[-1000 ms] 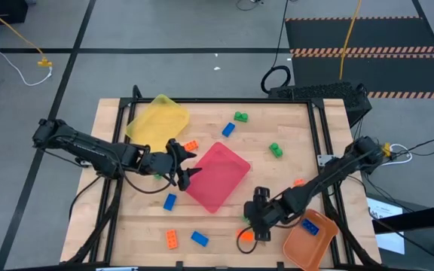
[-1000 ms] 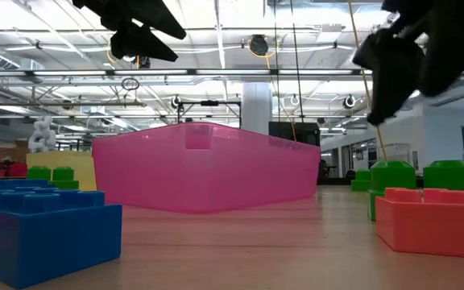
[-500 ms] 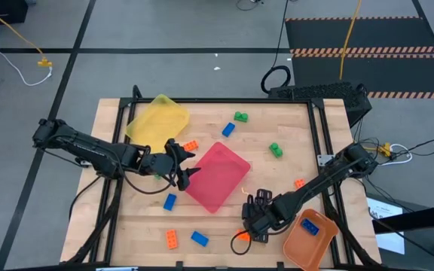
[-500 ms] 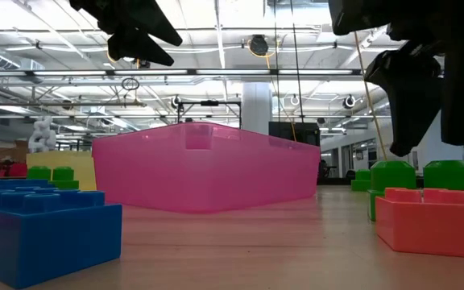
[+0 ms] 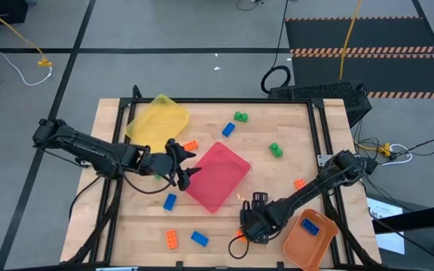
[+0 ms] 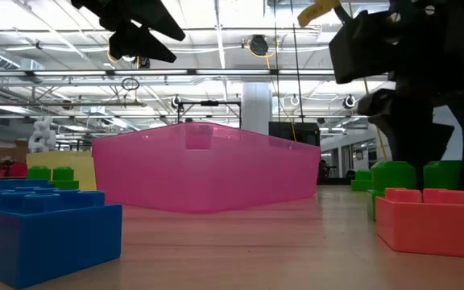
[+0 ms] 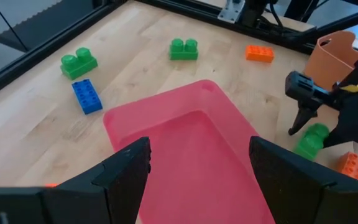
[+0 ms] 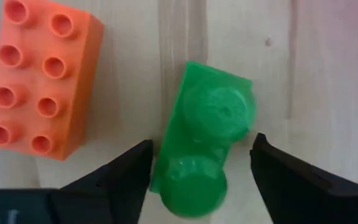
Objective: Sort & place blocks by color
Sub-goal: Put the green game piece into the red bin
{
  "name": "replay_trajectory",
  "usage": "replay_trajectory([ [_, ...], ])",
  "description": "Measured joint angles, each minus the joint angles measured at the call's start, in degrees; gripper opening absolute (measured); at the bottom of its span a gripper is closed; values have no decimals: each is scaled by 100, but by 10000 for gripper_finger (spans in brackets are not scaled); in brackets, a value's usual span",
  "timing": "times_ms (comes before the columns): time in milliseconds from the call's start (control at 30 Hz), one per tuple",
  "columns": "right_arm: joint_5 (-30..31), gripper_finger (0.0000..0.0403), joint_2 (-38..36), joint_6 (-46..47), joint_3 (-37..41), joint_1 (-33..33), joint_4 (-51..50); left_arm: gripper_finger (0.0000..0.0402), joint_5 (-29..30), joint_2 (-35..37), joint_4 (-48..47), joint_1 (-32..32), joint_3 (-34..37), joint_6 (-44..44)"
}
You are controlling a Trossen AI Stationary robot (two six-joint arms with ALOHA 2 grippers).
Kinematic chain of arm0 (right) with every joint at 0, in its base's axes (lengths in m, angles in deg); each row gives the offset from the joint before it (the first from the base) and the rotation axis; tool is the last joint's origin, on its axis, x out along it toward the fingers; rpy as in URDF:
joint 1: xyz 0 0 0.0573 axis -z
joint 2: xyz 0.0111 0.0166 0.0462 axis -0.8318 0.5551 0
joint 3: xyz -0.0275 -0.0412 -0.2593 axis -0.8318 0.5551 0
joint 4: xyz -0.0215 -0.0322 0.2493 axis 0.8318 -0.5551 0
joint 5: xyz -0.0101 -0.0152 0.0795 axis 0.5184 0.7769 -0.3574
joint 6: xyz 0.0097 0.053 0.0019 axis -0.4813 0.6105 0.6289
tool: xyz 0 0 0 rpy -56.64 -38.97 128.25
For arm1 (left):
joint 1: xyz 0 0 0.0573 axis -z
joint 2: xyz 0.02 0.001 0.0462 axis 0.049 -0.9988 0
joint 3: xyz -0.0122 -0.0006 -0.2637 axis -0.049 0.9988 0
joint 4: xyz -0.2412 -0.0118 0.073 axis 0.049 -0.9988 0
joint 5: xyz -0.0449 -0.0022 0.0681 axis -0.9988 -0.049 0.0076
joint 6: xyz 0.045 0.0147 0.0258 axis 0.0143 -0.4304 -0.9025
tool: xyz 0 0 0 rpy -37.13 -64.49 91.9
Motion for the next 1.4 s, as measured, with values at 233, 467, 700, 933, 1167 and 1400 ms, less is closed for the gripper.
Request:
replay_trajectory([
  [233,-21,114,122,-85,-20,-4,77,276,2,-2,-1,0,0,24],
  [467,329,114,-267,-364,30,31,-370,276,37,-2,1,0,0,24],
  [700,1094,114,-1297,-1000,17,482,-506,276,39,-2,-1,0,0,-117],
  [933,1306,114,-1588,-2567,13,1659,441,276,358,60,-367,-159,2,-361],
  [1167,564,114,-1555,-3490,13,2608,1007,276,639,61,-1591,-799,2,297],
  [1400,118,114,-1415,-3899,14,3136,1071,276,577,66,-1694,-1295,4,64],
])
